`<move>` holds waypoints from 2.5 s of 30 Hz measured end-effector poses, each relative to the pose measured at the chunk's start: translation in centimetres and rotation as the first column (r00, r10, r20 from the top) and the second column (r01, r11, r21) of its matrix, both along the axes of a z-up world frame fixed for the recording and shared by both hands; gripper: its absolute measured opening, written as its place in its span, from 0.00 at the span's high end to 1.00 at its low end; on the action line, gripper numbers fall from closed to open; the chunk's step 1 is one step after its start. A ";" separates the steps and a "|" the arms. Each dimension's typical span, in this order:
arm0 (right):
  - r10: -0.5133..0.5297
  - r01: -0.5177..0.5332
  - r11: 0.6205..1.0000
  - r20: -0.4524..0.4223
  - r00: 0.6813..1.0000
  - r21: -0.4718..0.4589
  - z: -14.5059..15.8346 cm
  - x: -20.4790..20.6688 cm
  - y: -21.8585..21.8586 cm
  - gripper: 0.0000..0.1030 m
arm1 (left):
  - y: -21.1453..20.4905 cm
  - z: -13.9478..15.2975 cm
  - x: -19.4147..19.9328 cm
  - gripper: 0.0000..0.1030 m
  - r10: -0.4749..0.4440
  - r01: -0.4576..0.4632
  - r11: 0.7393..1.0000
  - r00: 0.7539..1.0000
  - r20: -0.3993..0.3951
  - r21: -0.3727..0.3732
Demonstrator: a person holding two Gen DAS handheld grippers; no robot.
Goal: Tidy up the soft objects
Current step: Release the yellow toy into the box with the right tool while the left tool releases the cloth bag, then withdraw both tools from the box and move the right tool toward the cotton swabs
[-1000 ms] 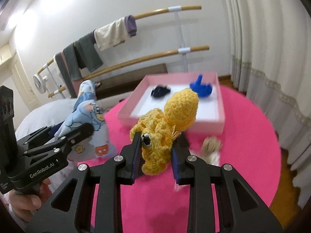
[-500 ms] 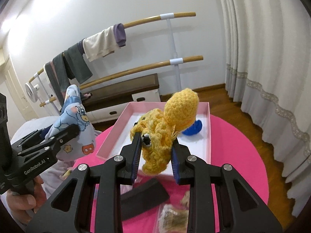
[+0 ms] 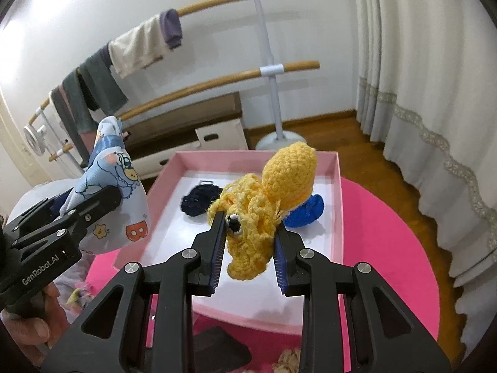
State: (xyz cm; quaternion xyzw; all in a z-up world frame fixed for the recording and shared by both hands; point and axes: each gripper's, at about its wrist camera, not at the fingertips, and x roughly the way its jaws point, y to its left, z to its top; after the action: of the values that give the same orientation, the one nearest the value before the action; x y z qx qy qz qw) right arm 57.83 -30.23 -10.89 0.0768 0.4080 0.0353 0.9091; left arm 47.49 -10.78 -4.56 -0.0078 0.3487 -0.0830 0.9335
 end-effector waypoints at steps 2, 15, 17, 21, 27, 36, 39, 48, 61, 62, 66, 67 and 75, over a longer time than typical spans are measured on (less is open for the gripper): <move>-0.007 0.007 1.000 -0.019 1.000 -0.004 -0.8 0.7 -0.1 0.75 | -0.5 -0.9 2.2 0.54 0.001 -0.001 1.000 1.000 -0.021 0.004; -0.055 0.053 0.998 -0.109 0.992 -0.020 -3.8 3.7 -1.2 0.57 | -3.3 -4.6 14.3 0.37 -0.006 0.011 0.999 0.991 -0.133 0.035; -0.064 0.062 0.998 -0.105 0.992 -0.023 -3.6 3.7 -1.2 0.50 | -3.6 -4.2 14.9 0.33 0.004 0.002 0.999 0.994 -0.112 0.052; -0.087 0.088 0.996 -0.083 0.993 0.000 -3.0 3.0 -1.9 0.07 | -3.5 -3.4 15.7 0.16 0.027 -0.023 0.998 0.996 -0.079 0.056; -0.134 0.133 0.991 -0.033 0.990 -0.009 -1.3 0.4 -2.4 0.00 | -3.0 -1.3 15.2 0.00 0.065 -0.065 0.997 0.998 0.009 0.043; -0.145 0.144 0.989 0.079 0.986 0.011 2.6 -5.9 -0.7 0.00 | -1.2 0.4 11.1 0.00 0.072 -0.072 0.997 0.992 0.099 -0.004; -0.165 0.165 0.986 0.114 0.980 0.012 3.7 -8.3 -0.4 0.00 | -0.4 0.4 8.8 0.00 0.076 -0.074 0.997 0.989 0.128 -0.014; -0.191 0.201 0.979 0.217 0.957 -0.024 6.7 -15.8 0.9 0.00 | 2.3 -0.6 1.2 0.00 0.111 -0.112 0.994 0.974 0.196 -0.007; -0.185 0.223 0.969 0.294 0.938 -0.103 8.2 -26.0 4.3 0.00 | 2.5 -1.5 -12.9 0.00 0.114 -0.118 0.993 0.967 0.226 0.003; -0.184 0.223 0.969 0.296 0.937 -0.103 8.3 -26.5 4.5 0.00 | 2.7 -1.6 -14.1 0.00 0.114 -0.118 0.993 0.967 0.228 0.001; -0.173 0.216 0.970 0.305 0.937 -0.114 8.6 -27.8 5.3 0.00 | 3.1 -1.4 -17.2 0.00 0.114 -0.120 0.993 0.964 0.239 0.007; -0.171 0.215 0.969 0.308 0.936 -0.117 8.7 -28.0 5.5 0.00 | 3.1 -1.3 -17.7 0.00 0.113 -0.119 0.993 0.964 0.241 0.010; -0.159 0.206 0.972 0.326 0.932 -0.114 9.1 -29.2 6.3 0.00 | 3.1 -0.9 -21.0 0.00 0.110 -0.116 0.993 0.964 0.243 0.013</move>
State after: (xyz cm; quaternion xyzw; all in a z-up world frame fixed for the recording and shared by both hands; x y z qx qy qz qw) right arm 28.66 -23.91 -1.80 0.0411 0.2505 -0.0675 0.9649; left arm 26.49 -7.68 -5.46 -0.0050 0.2325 -0.0252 0.9723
